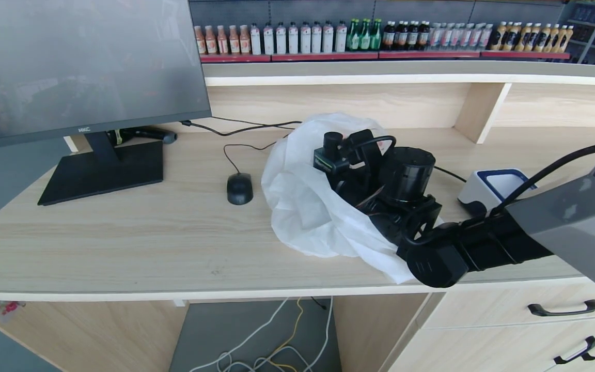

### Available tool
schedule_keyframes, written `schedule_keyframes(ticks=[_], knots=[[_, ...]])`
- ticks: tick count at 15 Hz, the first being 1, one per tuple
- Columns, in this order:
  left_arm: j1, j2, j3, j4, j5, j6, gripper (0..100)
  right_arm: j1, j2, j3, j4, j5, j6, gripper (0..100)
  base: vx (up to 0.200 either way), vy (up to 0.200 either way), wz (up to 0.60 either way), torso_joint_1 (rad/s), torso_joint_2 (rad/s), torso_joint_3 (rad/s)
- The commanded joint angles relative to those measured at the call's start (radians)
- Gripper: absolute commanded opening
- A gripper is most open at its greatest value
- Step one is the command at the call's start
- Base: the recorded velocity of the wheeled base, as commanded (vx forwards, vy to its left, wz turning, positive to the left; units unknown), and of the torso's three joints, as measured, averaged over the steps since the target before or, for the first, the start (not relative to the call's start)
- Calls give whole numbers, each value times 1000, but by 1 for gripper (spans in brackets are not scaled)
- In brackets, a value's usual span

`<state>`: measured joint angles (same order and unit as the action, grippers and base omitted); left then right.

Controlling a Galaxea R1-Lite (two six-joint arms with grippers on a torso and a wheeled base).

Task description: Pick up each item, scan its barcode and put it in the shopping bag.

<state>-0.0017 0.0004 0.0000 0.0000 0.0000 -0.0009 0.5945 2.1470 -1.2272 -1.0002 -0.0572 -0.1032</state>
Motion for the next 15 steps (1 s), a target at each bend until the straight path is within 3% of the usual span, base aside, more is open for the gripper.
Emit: schedule_keyframes(ticks=[1,11,12,15], knots=[[0,0,0,0,0,-1,100,1,5,5,5,0,-1,0,0,0,0,0,0,0],[0,0,0,0,0,-1,100,8,16,8,-5,-12,-4,0,0,0,0,0,0,0],[0,0,0,0,0,-1,100,8,16,8,-5,-12,-4,100,0,0,0,0,0,0],[0,0,0,0,0,-1,100,8,14,-3,-6,-35,2,100,0,0,0,0,0,0]])
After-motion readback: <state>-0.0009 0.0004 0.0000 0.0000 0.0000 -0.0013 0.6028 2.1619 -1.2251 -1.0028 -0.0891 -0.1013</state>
